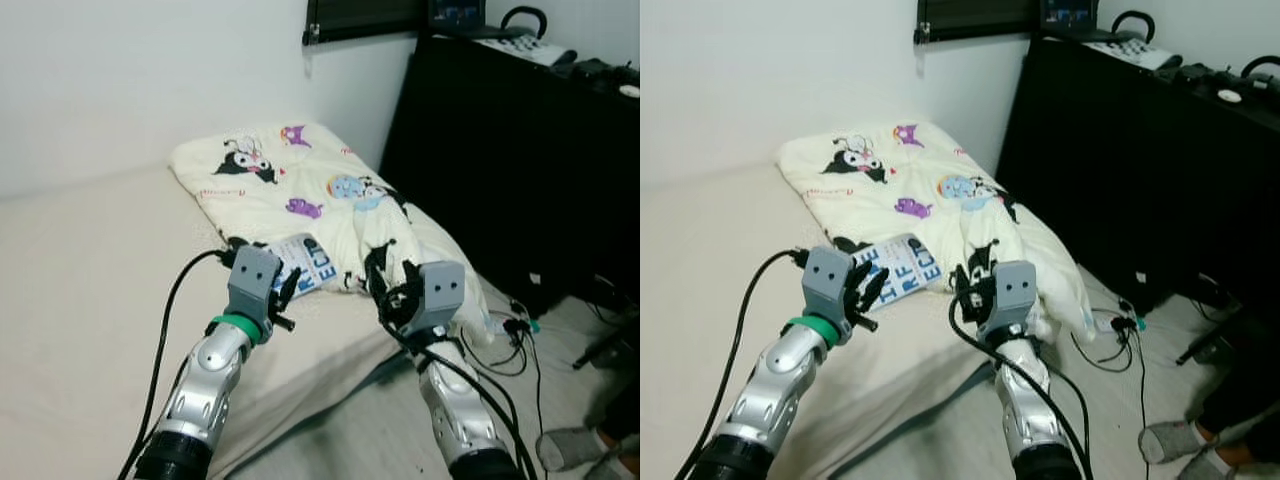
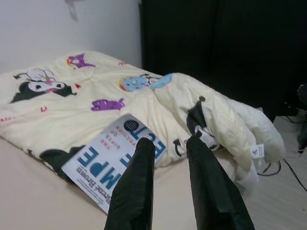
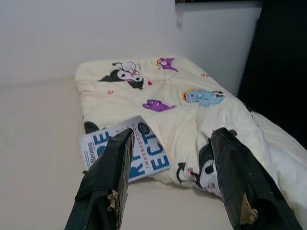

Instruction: Clean up the room

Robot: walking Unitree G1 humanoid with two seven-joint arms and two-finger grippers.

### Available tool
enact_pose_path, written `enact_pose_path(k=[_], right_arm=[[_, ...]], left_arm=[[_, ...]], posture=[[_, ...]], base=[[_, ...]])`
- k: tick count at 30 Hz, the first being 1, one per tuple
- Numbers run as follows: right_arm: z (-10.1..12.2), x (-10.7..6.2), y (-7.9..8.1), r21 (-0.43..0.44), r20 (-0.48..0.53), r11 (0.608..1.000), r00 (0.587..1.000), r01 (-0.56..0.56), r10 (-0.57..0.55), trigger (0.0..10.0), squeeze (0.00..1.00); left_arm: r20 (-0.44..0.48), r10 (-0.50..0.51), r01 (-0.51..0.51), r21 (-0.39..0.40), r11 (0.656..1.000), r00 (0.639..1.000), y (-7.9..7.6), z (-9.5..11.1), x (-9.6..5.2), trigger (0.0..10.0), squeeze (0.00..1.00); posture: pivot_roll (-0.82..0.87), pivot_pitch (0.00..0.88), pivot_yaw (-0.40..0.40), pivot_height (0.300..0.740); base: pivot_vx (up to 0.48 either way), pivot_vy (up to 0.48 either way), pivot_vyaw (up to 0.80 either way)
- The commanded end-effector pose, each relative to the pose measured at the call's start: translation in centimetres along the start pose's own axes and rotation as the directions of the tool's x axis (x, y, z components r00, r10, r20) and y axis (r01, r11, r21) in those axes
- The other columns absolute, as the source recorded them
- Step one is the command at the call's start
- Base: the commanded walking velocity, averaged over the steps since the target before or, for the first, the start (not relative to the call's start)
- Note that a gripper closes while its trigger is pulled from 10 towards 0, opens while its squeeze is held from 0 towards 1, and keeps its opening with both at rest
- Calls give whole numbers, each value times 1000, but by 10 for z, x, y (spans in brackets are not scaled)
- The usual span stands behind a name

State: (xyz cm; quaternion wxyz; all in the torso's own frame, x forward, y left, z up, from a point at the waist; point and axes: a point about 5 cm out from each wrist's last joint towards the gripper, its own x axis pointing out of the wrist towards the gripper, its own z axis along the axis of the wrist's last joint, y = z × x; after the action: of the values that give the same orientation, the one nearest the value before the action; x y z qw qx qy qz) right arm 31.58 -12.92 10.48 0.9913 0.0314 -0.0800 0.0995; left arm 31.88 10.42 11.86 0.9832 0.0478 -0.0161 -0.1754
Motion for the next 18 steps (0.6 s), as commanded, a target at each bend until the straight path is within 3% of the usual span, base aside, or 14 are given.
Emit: enact_pose_path(k=[1, 18], right_arm=[[-4, -3, -3, 4, -14, 1000, 1000, 7, -7, 10000, 0], [-2, -3, -2, 17, -8, 1000, 1000, 2, -2, 10000, 0]], left_arm=[[-25, -7, 7, 1, 1000, 1000, -2, -6, -1, 10000, 0], [-25, -6, 6, 2, 1000, 1000, -2, -6, -2, 10000, 0]], posture=[[-13, 0, 5, 635], [-10, 2, 8, 565]], base=[[0, 0, 0], [0, 0, 0]])
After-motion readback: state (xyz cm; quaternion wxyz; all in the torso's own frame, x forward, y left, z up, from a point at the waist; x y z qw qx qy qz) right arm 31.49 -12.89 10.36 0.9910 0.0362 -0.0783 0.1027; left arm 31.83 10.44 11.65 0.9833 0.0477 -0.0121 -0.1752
